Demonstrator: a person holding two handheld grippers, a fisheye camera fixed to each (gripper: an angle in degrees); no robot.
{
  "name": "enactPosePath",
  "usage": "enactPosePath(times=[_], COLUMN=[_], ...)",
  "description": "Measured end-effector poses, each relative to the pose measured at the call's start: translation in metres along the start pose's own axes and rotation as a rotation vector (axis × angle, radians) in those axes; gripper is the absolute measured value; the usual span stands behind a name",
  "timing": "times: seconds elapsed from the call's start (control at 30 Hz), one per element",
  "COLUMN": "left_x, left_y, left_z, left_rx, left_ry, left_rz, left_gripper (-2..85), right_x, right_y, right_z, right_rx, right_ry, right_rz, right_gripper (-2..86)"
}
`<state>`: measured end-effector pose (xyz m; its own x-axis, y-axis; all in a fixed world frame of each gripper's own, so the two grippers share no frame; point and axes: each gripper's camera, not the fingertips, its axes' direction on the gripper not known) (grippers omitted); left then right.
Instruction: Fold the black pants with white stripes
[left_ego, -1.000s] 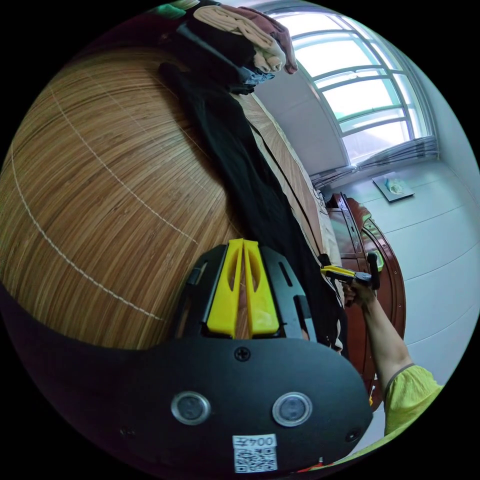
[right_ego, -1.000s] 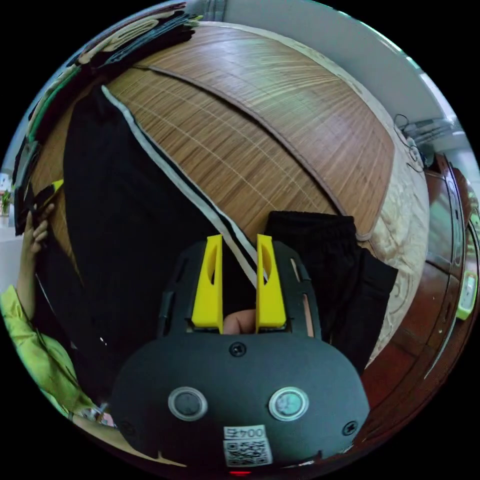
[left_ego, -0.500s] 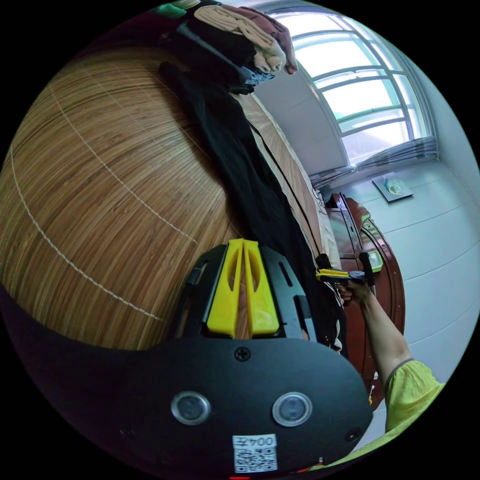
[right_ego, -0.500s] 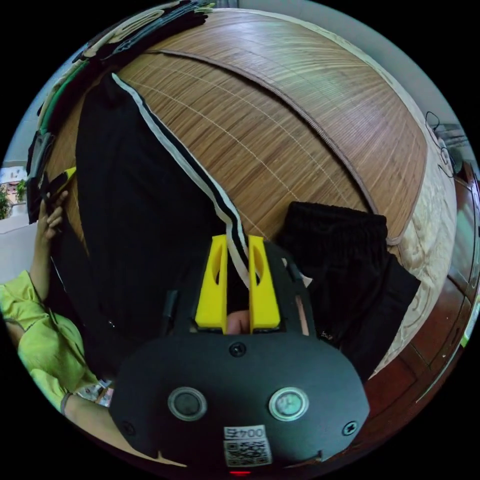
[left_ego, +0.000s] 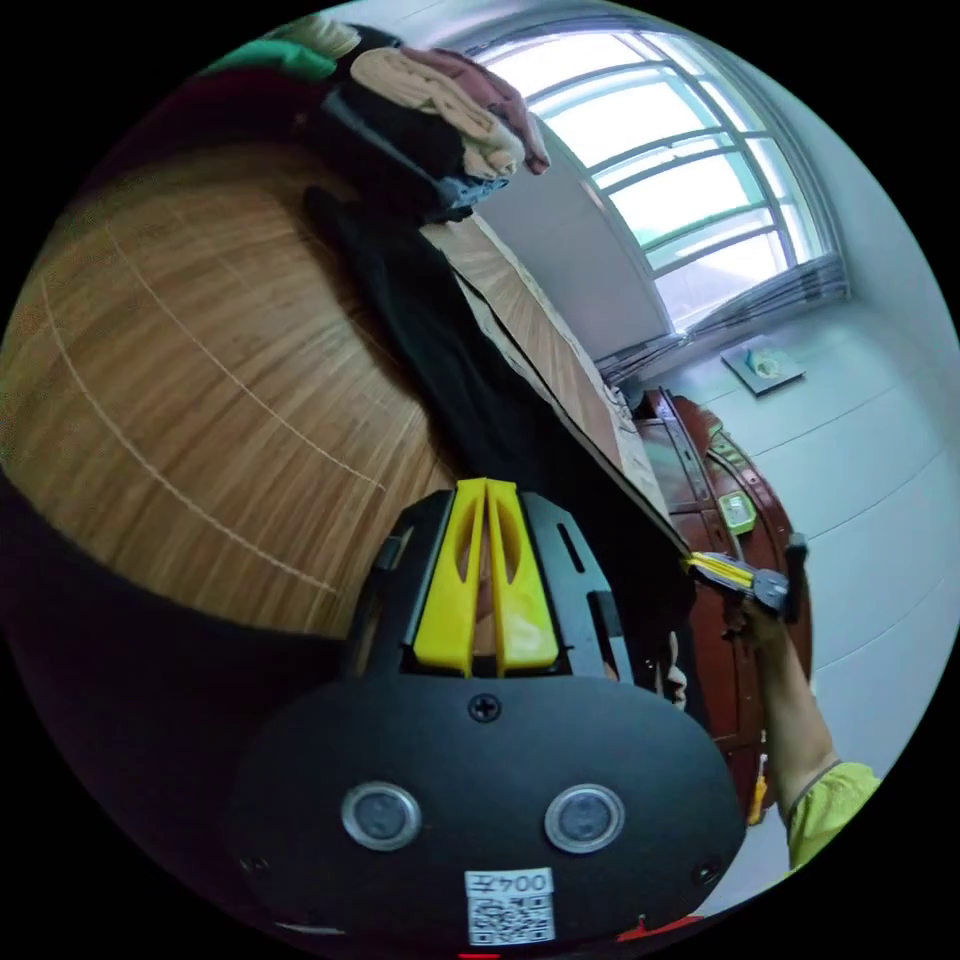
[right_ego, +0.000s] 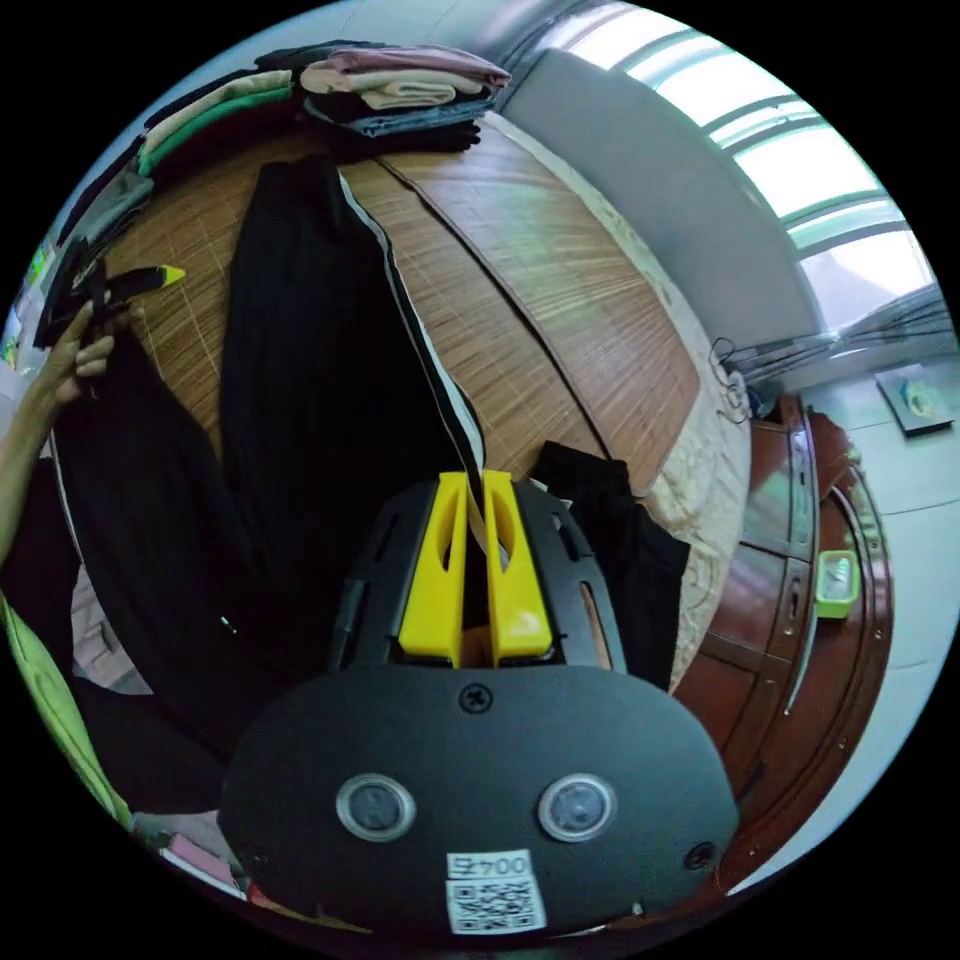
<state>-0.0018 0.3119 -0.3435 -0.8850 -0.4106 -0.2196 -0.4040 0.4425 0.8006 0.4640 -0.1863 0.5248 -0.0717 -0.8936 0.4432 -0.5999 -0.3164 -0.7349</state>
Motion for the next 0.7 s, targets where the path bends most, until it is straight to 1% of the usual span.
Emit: enactPosePath(times=[0.07,0.2,0.3,0.37,0.4,0.47,0.53,0.6,0.67,0.7], left_x=[0.006,0.018,0.015,0.009,0.005,-0.001,-0.009,-0.014,-0.016,-0.017], left_y=[0.015,0.050,0.082,0.106,0.123,0.150,0.186,0.211,0.231,0.242], left_z=[-0.015,-0.046,-0.076,-0.092,-0.101,-0.112,-0.123,-0.126,-0.124,-0.120], left_rx=[0.026,0.020,0.045,0.060,0.069,0.074,0.081,0.068,0.048,0.030], left_ry=[-0.053,-0.198,-0.222,-0.229,-0.234,-0.253,-0.273,-0.267,-0.264,-0.270], left_rz=[0.027,0.137,0.160,0.161,0.167,0.181,0.188,0.188,0.191,0.198], left_gripper=[0.2,0.2,0.2,0.2,0.2,0.2,0.2,0.1,0.1,0.1], right_x=[-0.047,-0.122,-0.190,-0.256,-0.274,-0.346,-0.392,-0.429,-0.456,-0.461], right_y=[0.039,0.110,0.179,0.238,0.252,0.309,0.345,0.374,0.404,0.410], right_z=[-0.048,-0.121,-0.173,-0.198,-0.201,-0.202,-0.193,-0.175,-0.138,-0.128], right_rx=[0.045,0.135,0.209,0.254,0.261,0.279,0.288,0.262,0.160,0.118], right_ry=[0.091,0.204,0.276,0.371,0.397,0.483,0.500,0.470,0.342,0.328], right_rz=[0.009,0.025,0.039,0.021,0.016,0.013,0.038,0.053,0.059,0.038], right_gripper=[3.2,3.2,3.3,3.3,3.4,3.4,3.5,3.7,4.2,4.4])
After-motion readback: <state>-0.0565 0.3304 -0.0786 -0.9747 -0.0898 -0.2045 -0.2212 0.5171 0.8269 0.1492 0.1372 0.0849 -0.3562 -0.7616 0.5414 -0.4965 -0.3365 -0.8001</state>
